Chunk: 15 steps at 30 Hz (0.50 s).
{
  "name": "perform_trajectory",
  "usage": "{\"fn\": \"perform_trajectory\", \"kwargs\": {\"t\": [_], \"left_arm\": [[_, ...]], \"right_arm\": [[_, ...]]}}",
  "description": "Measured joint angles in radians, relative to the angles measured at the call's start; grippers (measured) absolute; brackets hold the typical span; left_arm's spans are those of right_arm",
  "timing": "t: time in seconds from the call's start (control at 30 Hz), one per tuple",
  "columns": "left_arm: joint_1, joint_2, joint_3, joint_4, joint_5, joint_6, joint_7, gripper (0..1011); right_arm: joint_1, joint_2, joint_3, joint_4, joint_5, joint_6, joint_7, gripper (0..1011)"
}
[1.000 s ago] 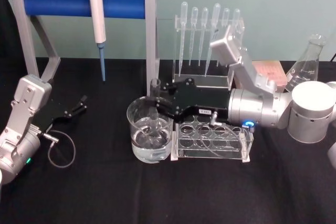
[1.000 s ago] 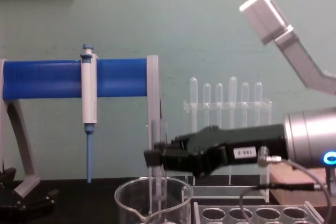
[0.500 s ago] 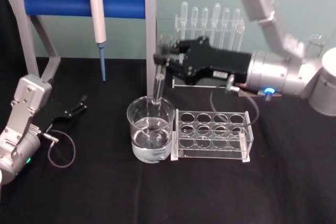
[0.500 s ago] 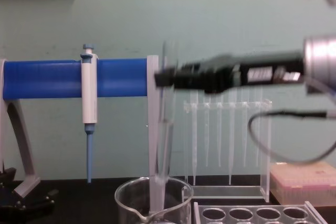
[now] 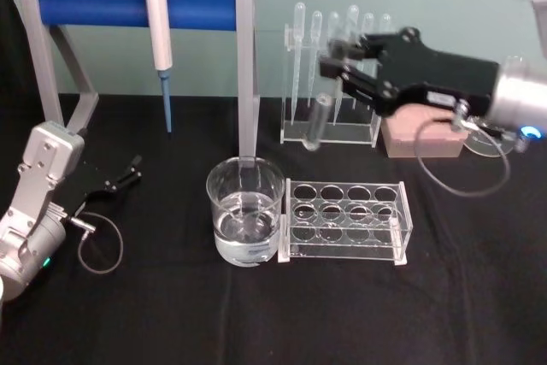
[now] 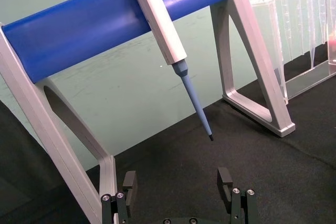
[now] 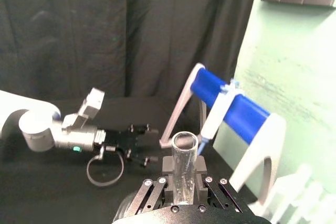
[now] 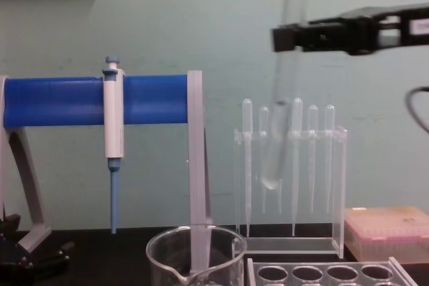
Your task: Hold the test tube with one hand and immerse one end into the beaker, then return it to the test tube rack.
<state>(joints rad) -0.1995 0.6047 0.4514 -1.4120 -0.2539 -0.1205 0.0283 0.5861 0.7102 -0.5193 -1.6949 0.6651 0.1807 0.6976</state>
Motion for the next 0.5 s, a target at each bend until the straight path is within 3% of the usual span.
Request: {"fn": "perform_trajectory", "kwargs": {"t": [0.2,0.5], "left_arm": [[0.000,0.000,0.000,0.000,0.000,0.000,0.000,1000],[0.000,0.000,0.000,0.000,0.000,0.000,0.000,1000]], "right_arm": [[-0.088,0.077,0.024,-0.033,0.035,-0.026,0.001,241],[-0.143,0.096,0.017,-0.028,0.023,-0.049,-0.012,241]]}}
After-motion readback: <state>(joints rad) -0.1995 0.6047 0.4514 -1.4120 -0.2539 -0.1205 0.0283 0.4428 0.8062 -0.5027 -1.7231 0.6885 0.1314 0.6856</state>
